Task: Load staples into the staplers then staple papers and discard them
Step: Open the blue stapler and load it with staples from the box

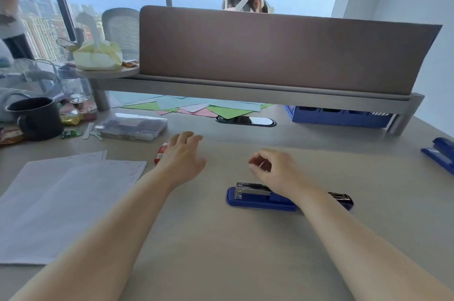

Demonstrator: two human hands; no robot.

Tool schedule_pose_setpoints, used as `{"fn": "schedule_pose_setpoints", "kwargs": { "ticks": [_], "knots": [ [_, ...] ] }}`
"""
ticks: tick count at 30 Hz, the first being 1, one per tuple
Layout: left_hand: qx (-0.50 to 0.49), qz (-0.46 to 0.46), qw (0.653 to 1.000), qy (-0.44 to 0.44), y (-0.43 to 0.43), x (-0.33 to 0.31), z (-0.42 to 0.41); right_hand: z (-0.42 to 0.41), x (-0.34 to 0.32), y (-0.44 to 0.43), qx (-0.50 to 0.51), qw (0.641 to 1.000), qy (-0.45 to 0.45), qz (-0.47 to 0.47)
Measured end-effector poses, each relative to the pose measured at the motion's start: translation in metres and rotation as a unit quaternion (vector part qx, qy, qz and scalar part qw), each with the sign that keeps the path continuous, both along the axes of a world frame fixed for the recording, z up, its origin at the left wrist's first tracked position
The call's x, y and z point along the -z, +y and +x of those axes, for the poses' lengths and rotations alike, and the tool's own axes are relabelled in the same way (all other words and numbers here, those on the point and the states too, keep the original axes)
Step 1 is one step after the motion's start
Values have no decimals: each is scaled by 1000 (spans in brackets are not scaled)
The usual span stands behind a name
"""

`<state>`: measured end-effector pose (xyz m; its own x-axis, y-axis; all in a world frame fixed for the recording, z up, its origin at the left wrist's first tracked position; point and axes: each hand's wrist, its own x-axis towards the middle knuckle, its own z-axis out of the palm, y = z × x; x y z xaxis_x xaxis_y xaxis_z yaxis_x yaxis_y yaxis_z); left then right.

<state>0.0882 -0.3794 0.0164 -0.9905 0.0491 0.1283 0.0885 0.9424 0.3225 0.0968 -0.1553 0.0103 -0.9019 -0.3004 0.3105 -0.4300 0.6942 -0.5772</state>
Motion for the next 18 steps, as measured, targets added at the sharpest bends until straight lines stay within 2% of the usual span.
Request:
{"fn": "schedule_pose_setpoints", "kwargs": {
  "ticks": [2,4,13,18],
  "knots": [
    [-34,-47,993,-107,-19,4,-12,-11,1,-9,-12,1000,-16,6],
    [-34,-69,985,-155,-29,8,-16,-20,3,-13,-19,999,-25,11],
    [73,-76,989,-99,-34,-5,-1,-23,1,-10,-2,1000,-26,-12],
    [105,-80,986,-99,-23,0,3,-16,3,-13,-13,999,-28,-9]
  ]
}}
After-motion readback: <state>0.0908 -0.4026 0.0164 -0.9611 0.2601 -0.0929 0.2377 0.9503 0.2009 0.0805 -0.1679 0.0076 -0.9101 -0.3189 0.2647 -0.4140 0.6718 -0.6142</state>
